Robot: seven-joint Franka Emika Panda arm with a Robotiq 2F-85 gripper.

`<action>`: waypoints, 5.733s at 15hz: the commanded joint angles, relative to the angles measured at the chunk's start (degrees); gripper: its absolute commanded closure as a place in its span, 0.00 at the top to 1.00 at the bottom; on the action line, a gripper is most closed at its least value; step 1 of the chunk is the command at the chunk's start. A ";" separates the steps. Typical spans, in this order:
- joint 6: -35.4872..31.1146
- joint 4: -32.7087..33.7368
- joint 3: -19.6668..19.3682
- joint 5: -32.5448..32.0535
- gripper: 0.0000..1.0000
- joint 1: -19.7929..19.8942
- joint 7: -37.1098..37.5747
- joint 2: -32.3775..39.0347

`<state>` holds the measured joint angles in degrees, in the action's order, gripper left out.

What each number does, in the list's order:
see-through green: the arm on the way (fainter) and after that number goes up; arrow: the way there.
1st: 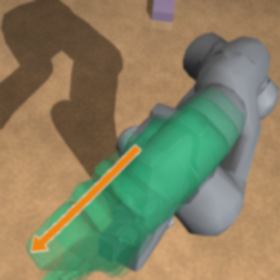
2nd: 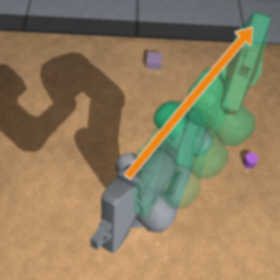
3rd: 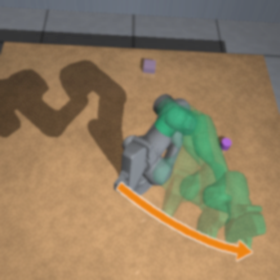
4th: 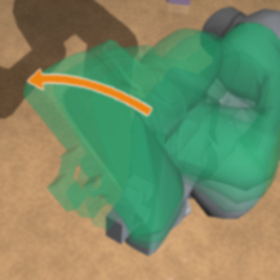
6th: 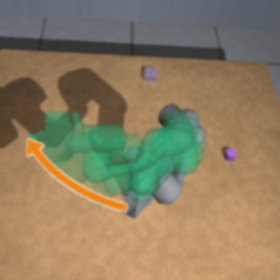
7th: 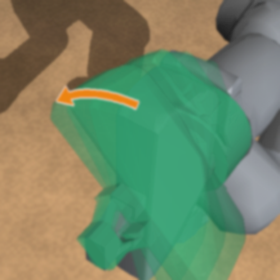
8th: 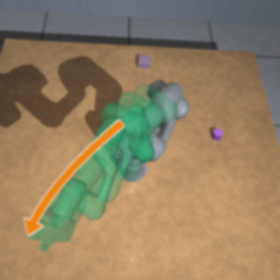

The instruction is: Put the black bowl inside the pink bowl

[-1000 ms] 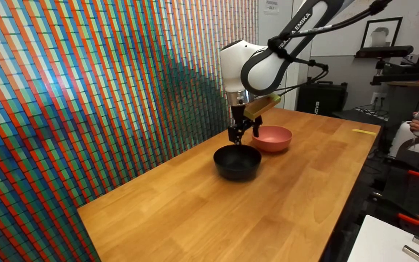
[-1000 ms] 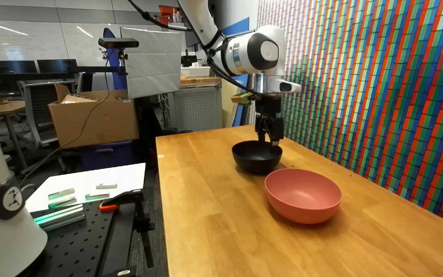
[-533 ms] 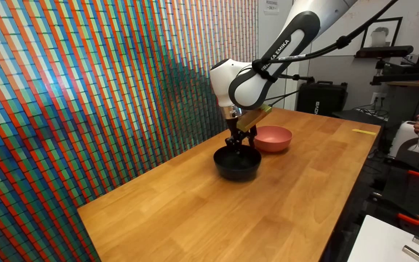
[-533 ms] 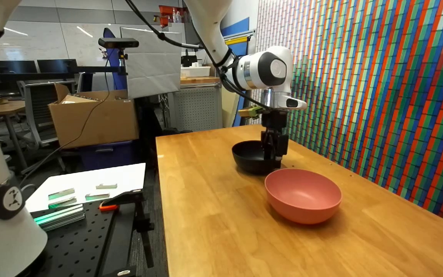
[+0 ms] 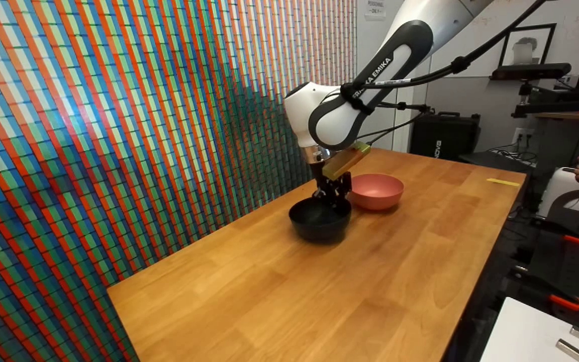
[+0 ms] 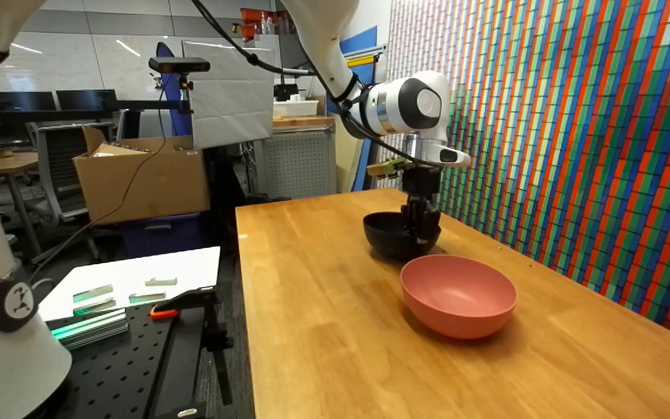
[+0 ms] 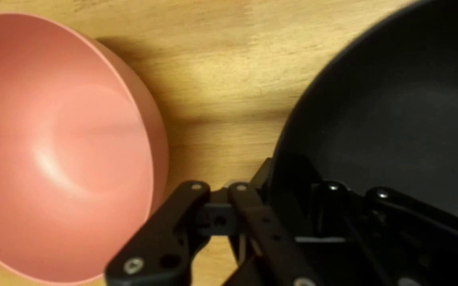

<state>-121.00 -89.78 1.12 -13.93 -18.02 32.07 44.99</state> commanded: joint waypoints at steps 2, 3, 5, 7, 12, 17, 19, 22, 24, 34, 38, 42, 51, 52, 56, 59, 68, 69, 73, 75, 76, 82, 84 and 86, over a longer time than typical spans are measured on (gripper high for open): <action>4.14 4.27 -0.97 1.68 0.05 -0.61 -1.15 1.57; 4.53 4.55 -0.92 1.92 0.05 -0.53 -1.25 1.53; 5.45 5.07 -0.88 2.40 0.05 -0.42 -1.46 1.49; 6.23 5.59 -0.82 2.77 0.05 -0.29 -1.66 1.29; 7.15 7.11 -0.54 3.87 0.05 0.34 -2.31 -0.41; 6.75 8.51 -0.17 6.32 0.04 1.30 -3.03 -2.66; 6.58 8.47 -0.15 6.84 0.04 1.62 -3.24 -3.61; 6.38 7.46 -0.27 7.54 0.04 2.26 -3.42 -5.84; 5.82 5.45 -0.64 7.63 0.04 2.94 -3.00 -8.02; 3.90 -10.47 -3.62 9.68 0.04 10.37 -2.73 -20.35; 3.44 -16.17 -4.20 10.97 0.04 13.15 -2.95 -24.41; 3.31 -20.58 -4.81 12.11 0.04 15.30 -3.07 -27.29; 1.64 -22.34 -5.64 12.46 0.04 17.54 -2.83 -27.55; 1.29 -22.24 -5.63 12.31 0.04 17.49 -2.76 -27.43; 0.97 -22.11 -5.49 12.14 0.43 17.26 -2.87 -27.18; 0.84 -22.21 -5.45 12.33 0.65 17.19 -2.89 -27.30; 5.11 -17.81 -3.04 8.13 1.00 13.70 -7.42 -29.35; 6.60 -16.52 -2.44 7.02 1.00 12.97 -9.02 -29.56; 9.10 -11.66 -0.43 3.03 1.00 10.39 -11.96 -30.27; 10.00 -9.78 0.25 1.76 1.00 9.71 -13.38 -30.53; 10.44 -8.62 0.62 1.78 1.00 9.63 -14.58 -30.25; 11.99 -5.98 1.57 2.08 1.00 9.72 -20.78 -30.30; 12.44 -5.72 1.56 2.15 1.00 9.73 -21.85 -30.42; 12.84 -5.61 1.68 2.48 1.00 9.84 -23.49 -30.49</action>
<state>-110.62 -96.99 2.10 -11.73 -8.78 11.67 14.82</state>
